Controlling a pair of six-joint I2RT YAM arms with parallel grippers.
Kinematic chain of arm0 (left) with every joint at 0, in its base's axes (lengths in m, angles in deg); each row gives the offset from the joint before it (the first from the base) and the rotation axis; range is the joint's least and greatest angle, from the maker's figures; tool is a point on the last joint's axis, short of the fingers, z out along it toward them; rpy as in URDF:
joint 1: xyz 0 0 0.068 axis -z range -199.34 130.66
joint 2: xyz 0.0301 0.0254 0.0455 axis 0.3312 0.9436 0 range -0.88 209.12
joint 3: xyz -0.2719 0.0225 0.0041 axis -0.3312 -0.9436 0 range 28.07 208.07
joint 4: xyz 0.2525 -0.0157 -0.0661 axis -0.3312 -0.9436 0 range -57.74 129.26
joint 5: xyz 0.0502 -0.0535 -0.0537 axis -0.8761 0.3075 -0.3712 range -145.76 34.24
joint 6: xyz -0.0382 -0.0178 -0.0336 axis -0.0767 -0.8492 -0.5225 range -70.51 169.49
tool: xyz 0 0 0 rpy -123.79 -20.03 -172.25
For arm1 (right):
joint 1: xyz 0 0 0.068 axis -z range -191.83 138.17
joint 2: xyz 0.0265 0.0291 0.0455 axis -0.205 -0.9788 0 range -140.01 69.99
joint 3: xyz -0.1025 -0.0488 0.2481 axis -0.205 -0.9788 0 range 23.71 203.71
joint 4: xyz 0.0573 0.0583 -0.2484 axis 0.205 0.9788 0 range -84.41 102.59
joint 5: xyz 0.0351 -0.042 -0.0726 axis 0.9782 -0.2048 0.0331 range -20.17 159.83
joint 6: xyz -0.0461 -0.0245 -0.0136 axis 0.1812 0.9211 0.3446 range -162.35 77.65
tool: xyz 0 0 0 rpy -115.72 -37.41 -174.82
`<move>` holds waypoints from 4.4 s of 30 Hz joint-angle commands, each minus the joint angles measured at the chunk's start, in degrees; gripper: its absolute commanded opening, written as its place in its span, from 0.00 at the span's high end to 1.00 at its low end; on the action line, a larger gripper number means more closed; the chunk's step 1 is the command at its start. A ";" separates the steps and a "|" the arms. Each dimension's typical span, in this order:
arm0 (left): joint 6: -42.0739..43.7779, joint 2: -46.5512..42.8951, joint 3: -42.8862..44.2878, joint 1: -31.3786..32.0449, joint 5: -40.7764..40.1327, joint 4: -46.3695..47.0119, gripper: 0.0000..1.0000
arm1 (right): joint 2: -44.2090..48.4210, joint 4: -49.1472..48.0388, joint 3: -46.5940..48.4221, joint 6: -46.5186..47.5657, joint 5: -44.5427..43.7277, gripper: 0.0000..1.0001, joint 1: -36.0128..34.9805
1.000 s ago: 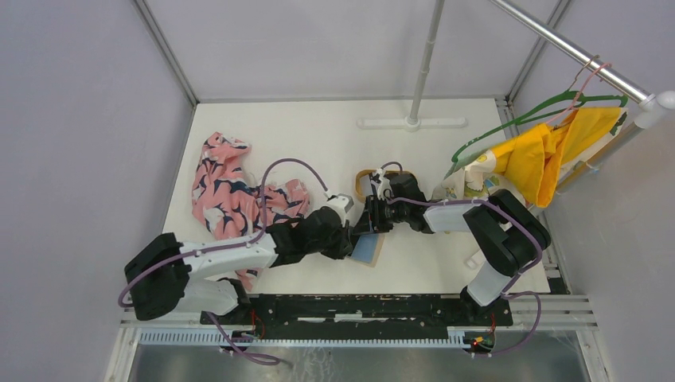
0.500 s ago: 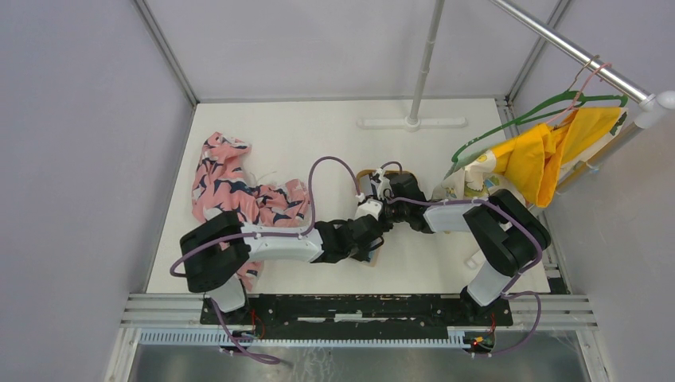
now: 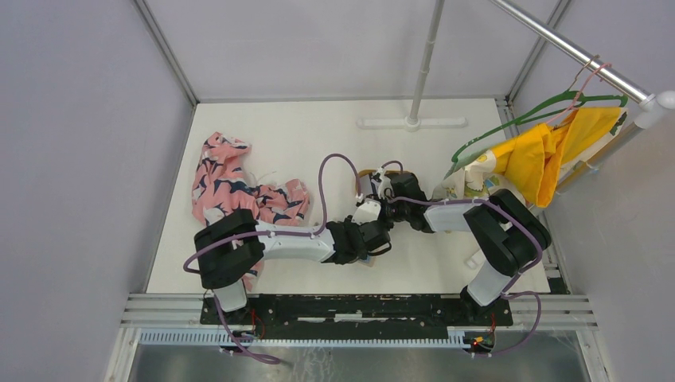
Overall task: Put the credit cards into the card holder
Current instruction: Insert the credit card into the card holder, then pick up the credit card from the storage box.
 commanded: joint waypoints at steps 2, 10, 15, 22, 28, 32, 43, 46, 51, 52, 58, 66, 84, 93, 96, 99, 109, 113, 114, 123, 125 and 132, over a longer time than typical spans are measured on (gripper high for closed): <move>-1.81 0.63 1.10 -0.21 -7.59 -2.27 0.50 | 1.65 -1.22 2.09 1.57 0.57 0.49 0.21; 1.15 -1.95 1.19 -0.59 -7.34 -0.18 0.38 | 5.55 -0.53 2.27 6.30 0.94 0.41 0.74; 4.42 -8.49 -2.36 -0.52 -2.49 4.74 0.38 | 11.34 1.04 2.98 16.10 1.52 0.40 1.36; 8.42 -18.94 -9.36 -1.36 -0.85 8.36 0.33 | 19.61 3.06 2.59 36.64 10.88 0.36 3.31; 10.25 -22.32 -13.76 -10.32 6.91 10.23 0.37 | 24.78 5.51 -0.31 52.48 16.23 0.38 4.53; 11.46 -22.72 -16.16 -18.65 16.85 14.34 0.44 | 26.42 8.51 -2.96 64.54 19.03 0.39 4.59; 11.51 -15.28 -14.91 -23.77 25.13 14.39 0.47 | 25.43 11.97 -2.42 69.44 19.86 0.39 5.06; 10.68 -14.85 -15.70 -23.75 26.16 14.04 0.47 | 25.38 12.19 -2.35 69.49 19.86 0.40 5.45; 8.50 -16.77 -18.11 -23.66 30.03 13.56 0.47 | 25.51 13.85 -1.37 70.16 19.21 0.40 6.05; 7.91 -17.40 -18.99 -23.63 31.38 14.06 0.47 | 25.43 14.65 -0.90 70.67 18.85 0.40 6.22; 4.78 -19.22 -23.31 -22.28 38.17 19.28 0.47 | 24.78 21.75 4.39 73.11 14.42 0.39 6.56; 3.44 -24.10 -23.97 -19.32 36.76 22.57 0.47 | 20.72 27.97 15.56 69.11 1.41 0.37 6.88; 10.63 -42.79 -29.30 -19.27 23.48 32.24 0.19 | 2.66 18.31 21.67 32.49 -2.84 0.36 16.52; 11.05 -39.83 -29.26 -19.33 22.90 33.33 0.19 | -5.03 17.38 24.68 25.27 2.82 0.36 16.85; 11.16 -39.10 -29.03 -19.28 22.79 33.32 0.19 | -6.94 18.12 25.84 25.34 2.23 0.38 16.82; 11.16 -38.27 -28.81 -19.36 22.94 33.37 0.19 | -8.57 18.87 27.01 25.39 2.57 0.39 16.82; 11.07 -37.52 -28.55 -19.31 23.32 33.70 0.19 | -12.09 18.06 27.96 21.69 6.45 0.41 16.55; 10.99 -37.75 -28.55 -19.32 23.30 33.63 0.19 | -12.38 16.00 27.27 18.99 9.49 0.42 16.59; 10.94 -37.85 -28.64 -19.32 23.22 33.63 0.19 | -12.15 14.44 26.74 17.74 11.02 0.42 16.59; 10.59 -37.59 -28.66 -19.34 23.19 33.60 0.19 | -9.67 6.26 23.28 10.79 16.43 0.49 16.49; 10.54 -37.36 -28.47 -19.31 23.47 33.63 0.19 | -10.19 7.95 23.79 12.21 15.29 0.50 16.38; 10.37 -37.33 -28.65 -19.36 23.64 33.72 0.19 | -11.22 11.35 24.76 14.86 12.03 0.49 15.81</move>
